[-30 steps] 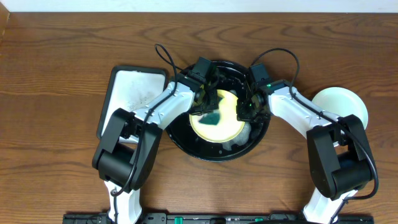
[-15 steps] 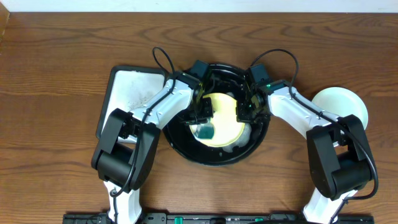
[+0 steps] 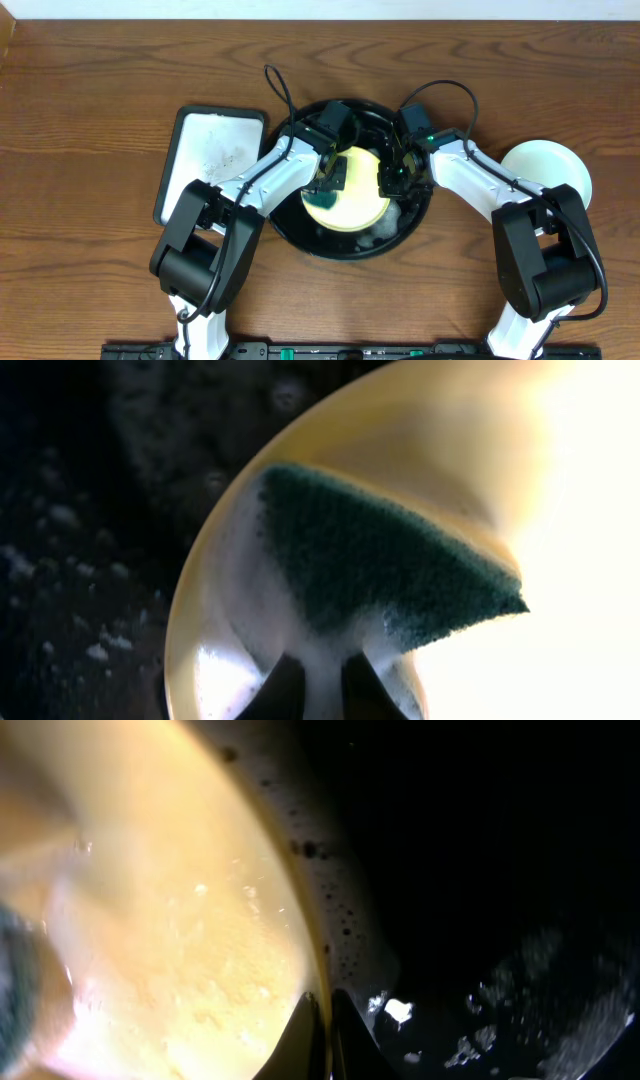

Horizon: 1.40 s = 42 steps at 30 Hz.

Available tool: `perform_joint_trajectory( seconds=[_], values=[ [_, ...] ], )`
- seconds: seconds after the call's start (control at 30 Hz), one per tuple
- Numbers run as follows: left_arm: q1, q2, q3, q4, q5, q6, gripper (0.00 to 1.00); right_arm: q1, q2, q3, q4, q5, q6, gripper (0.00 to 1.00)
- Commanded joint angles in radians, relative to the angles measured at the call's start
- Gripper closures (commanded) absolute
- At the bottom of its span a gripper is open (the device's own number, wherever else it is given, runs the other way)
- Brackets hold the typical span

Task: Clean dirty plates on tray and stack at the side
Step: 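Scrub the yellow plate with the sponge while the right gripper holds its rim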

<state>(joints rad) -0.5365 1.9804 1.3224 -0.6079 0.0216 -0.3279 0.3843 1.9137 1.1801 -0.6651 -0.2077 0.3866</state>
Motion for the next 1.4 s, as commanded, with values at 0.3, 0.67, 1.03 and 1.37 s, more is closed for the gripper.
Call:
perform_joint_trajectory(
  seconds=[0.3, 0.67, 1.03, 1.37],
  values=[
    [0.033, 0.079, -0.039, 0.161, 0.052, 0.068, 0.92, -0.004, 0.016, -0.016, -0.004, 0.08, -0.006, 0.99],
    [0.033, 0.079, -0.039, 0.163, 0.55, -0.176, 0.92, -0.004, 0.016, -0.016, -0.002, 0.08, -0.006, 0.99],
    [-0.008, 0.079, -0.039, 0.195, 0.615, -0.191, 0.92, -0.004, 0.016, -0.016, 0.0, 0.08, -0.006, 0.99],
    [0.024, 0.079, -0.039, 0.096, 0.234, -0.057, 0.92, -0.004, 0.016, -0.016, -0.001, 0.079, -0.006, 0.99]
  ],
)
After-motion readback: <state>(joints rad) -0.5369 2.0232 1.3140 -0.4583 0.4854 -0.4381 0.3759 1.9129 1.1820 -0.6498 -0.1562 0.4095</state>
